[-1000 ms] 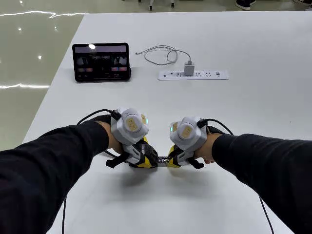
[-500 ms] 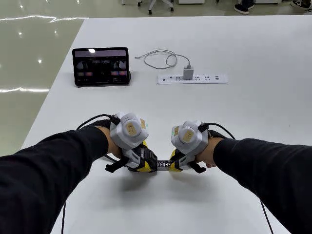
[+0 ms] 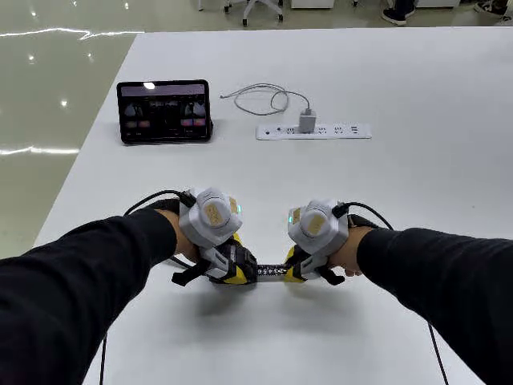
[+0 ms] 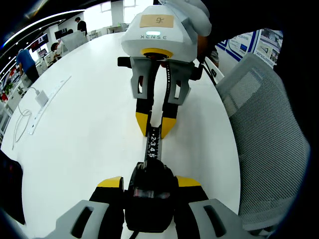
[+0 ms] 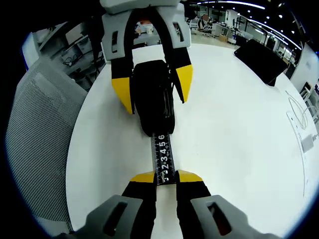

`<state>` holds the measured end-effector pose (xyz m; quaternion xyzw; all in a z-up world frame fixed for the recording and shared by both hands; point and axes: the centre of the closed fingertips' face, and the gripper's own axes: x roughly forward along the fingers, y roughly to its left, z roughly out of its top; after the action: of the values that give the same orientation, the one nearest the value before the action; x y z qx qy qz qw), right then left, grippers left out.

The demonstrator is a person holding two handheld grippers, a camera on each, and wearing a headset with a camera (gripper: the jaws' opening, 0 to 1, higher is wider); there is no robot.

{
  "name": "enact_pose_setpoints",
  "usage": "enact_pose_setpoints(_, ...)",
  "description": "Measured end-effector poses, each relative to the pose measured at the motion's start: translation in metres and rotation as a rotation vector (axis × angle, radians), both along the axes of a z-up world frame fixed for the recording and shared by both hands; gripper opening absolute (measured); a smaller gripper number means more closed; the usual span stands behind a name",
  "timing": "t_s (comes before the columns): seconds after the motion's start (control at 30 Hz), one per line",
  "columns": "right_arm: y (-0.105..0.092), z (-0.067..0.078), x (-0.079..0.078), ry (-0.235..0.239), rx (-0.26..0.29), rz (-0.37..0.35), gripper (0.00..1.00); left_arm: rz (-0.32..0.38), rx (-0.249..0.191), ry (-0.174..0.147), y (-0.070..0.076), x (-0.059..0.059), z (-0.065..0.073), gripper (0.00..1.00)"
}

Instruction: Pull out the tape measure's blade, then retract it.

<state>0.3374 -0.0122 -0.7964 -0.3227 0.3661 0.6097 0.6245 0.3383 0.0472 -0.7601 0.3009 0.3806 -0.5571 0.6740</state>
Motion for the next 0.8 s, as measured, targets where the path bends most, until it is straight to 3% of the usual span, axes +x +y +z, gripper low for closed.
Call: enact_pose_setpoints(0.8, -0.019, 0.000, 0.003, 0.003, -0.004, -0.019, 0.09, 0.004, -0.004, -0.001, -0.001, 0.000, 0.000, 0.35)
